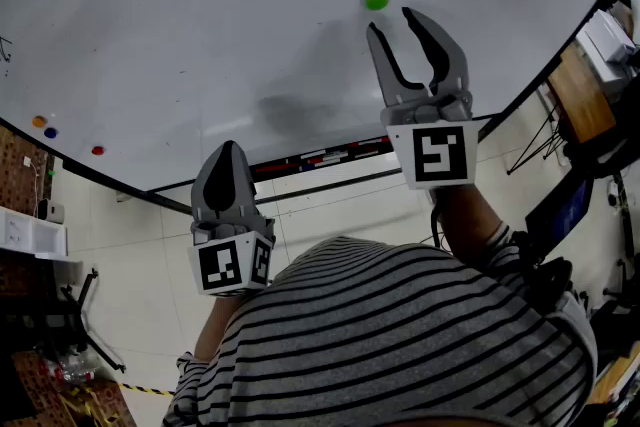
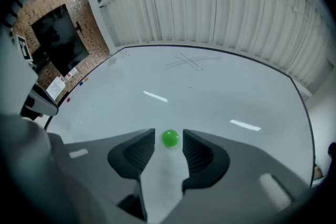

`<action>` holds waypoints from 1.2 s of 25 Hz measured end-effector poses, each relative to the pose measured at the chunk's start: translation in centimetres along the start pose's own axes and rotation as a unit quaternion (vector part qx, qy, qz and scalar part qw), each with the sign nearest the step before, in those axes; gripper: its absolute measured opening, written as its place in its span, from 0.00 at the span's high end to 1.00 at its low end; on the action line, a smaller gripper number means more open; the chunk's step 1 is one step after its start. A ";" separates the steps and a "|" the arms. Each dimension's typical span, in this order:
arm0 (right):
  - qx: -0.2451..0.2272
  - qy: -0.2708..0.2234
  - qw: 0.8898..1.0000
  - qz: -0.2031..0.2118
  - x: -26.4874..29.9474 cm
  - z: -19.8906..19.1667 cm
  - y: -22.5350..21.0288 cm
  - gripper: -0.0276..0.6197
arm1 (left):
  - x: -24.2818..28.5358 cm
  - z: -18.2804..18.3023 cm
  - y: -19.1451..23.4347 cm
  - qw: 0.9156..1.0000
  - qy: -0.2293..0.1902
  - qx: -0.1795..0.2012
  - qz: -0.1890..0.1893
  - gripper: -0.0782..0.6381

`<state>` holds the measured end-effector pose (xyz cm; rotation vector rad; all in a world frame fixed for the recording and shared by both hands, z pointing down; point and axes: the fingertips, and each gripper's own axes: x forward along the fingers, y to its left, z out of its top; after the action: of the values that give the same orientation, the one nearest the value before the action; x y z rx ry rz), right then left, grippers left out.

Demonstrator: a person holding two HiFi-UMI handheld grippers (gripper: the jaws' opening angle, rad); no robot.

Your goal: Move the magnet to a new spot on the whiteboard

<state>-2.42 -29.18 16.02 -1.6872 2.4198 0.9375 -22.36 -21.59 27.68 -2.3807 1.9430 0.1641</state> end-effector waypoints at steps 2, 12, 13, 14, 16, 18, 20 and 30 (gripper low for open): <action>-0.016 0.005 1.000 -0.014 1.3 -0.6 0.1 0.72 | 0.8 0.2 1.1 1.000 -0.010 0.006 0.000 0.87; -0.021 0.013 0.999 -0.049 2.9 -1.4 0.0 0.77 | 2.2 -0.1 3.2 1.000 -0.011 0.006 -0.005 0.87; -0.011 0.011 0.999 -0.051 2.7 -1.3 -0.1 0.77 | 2.1 -0.2 3.0 1.000 -0.009 0.005 -0.006 0.87; 0.000 0.006 0.999 -0.053 2.2 -1.0 -0.2 0.77 | 1.9 -0.3 2.8 1.000 -0.006 0.003 -0.006 0.87; 0.015 -0.003 0.998 -0.055 1.0 -0.2 -0.3 0.77 | 1.4 -0.2 2.2 1.000 -0.001 0.001 -0.008 0.87; 0.029 -0.007 0.998 -0.051 -0.7 0.6 -0.3 0.77 | 0.8 0.1 1.4 1.000 -0.005 0.004 -0.012 0.87; 0.045 -0.011 0.998 -0.045 -2.8 1.5 -0.3 0.77 | 0.1 0.7 0.3 1.000 -0.018 0.012 -0.016 0.87; 0.111 0.004 0.994 0.006 -14.8 3.1 -1.7 0.77 | -4.9 2.4 -8.9 0.999 -0.034 0.015 -0.030 0.87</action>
<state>4.08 -15.60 18.13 -1.6033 2.4348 0.6356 -14.67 -14.78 25.76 -2.3787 1.8297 0.2075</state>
